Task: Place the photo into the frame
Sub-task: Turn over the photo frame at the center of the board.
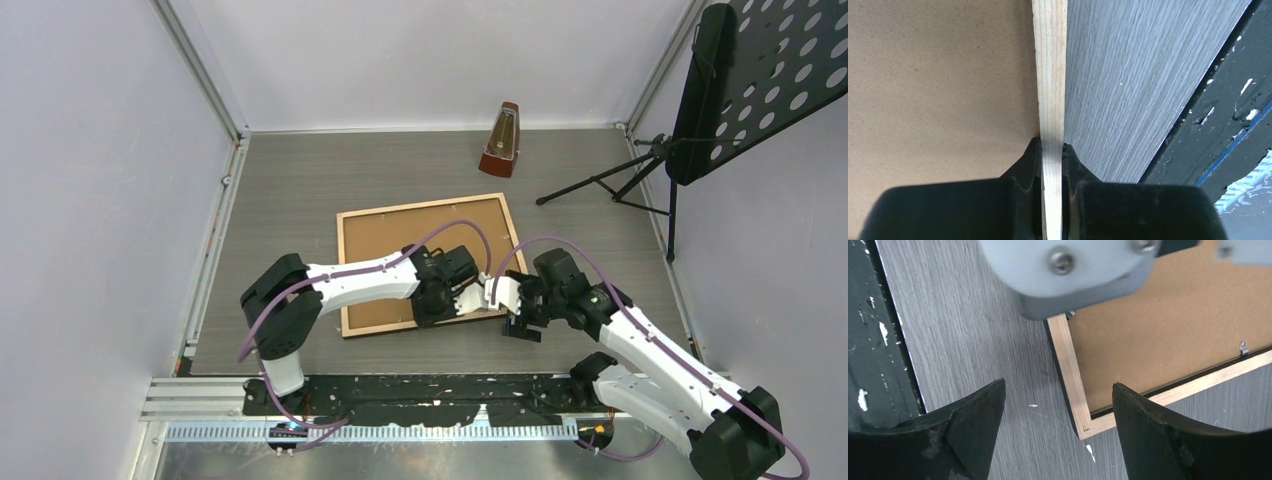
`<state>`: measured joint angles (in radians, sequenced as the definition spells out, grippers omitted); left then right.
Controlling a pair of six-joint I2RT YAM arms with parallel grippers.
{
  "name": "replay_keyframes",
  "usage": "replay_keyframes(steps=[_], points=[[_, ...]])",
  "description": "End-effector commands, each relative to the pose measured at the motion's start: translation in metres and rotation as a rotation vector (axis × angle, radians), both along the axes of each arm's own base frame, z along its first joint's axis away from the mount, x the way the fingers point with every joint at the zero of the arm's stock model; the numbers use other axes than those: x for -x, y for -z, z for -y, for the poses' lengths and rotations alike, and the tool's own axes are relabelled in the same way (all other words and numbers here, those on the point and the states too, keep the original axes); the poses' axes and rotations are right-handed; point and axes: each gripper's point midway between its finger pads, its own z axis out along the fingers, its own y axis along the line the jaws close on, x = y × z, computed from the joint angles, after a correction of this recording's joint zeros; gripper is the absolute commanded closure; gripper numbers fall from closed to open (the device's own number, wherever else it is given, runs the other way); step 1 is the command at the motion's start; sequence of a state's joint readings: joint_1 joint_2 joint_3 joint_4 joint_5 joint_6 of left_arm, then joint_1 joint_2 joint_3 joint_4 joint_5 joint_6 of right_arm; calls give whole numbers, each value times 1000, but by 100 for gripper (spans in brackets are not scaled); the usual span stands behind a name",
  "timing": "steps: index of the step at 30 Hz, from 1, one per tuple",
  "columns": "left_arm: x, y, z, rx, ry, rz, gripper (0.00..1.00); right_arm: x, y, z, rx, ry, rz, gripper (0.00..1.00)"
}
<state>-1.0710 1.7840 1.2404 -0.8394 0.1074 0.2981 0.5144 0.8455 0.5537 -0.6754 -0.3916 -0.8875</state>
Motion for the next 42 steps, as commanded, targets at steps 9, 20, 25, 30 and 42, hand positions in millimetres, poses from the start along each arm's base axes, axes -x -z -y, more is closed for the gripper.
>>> replay_keyframes(steps=[9, 20, 25, 30, 42], points=[[-12, -29, 18, 110, 13, -18, 100, -18, 1, -2, 33, 13, 164, 17], [-17, -40, 17, 134, -1, -22, 100, -25, 7, 5, 44, 20, 268, 17], [-17, -43, 18, 143, 3, -23, 100, -26, 8, 6, 45, 17, 289, 17], [-17, -45, 19, 144, 2, -40, 100, -28, 10, 4, 49, 13, 307, 18], [-23, -55, 25, 164, -17, -79, 100, -23, 18, -1, 83, -16, 310, 19]])
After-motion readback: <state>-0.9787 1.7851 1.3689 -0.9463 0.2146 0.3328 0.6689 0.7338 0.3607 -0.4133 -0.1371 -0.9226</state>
